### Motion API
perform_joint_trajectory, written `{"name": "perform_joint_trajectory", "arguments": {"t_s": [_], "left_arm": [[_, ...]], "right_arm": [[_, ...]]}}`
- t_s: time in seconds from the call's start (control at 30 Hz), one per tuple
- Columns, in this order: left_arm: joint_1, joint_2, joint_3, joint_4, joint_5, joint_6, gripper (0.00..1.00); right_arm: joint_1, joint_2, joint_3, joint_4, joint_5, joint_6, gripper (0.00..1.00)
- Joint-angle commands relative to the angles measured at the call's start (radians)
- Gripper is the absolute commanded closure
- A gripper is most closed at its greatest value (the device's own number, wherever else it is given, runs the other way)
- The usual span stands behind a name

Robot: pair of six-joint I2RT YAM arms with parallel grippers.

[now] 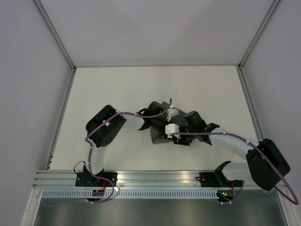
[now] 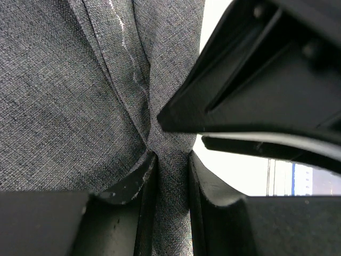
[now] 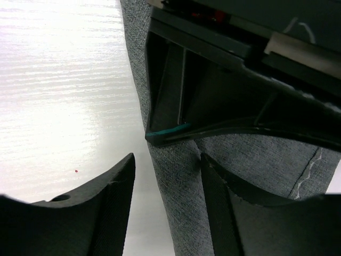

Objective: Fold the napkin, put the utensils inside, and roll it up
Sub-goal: Roll the napkin with the utensil

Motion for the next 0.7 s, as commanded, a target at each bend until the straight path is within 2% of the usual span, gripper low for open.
{"name": "perform_joint_trajectory", "arguments": {"t_s": [0.0,0.23,0.33,0.43,0.53,0.67], "left_arm": [[-0.002,0.078,-0.025,-0.164,-0.070,0.005,0.96],[0.001,0.082,-0.021,-0.162,-0.064,-0.004,0.92],[0.005,0.082,-0.019,-0.162,-0.067,-0.006,0.90],[0.006,0.078,-0.019,-0.159,-0.064,-0.012,0.86],[0.009,0.069,-0.022,-0.153,-0.062,-0.016,0.79],[0.015,0.062,-0.024,-0.145,-0.053,-0.021,0.76]], "right_arm": [[0.017,0.021,-0.011,0.055,0.026,0.012,0.43],[0.019,0.050,-0.016,0.067,0.029,0.019,0.50],[0.019,0.059,-0.013,0.065,0.029,0.022,0.59],[0.019,0.078,-0.004,0.046,0.028,0.019,0.64],[0.019,0.096,0.003,0.033,0.028,0.014,0.67],[0.019,0.124,0.018,0.004,0.025,0.009,0.68]]}}
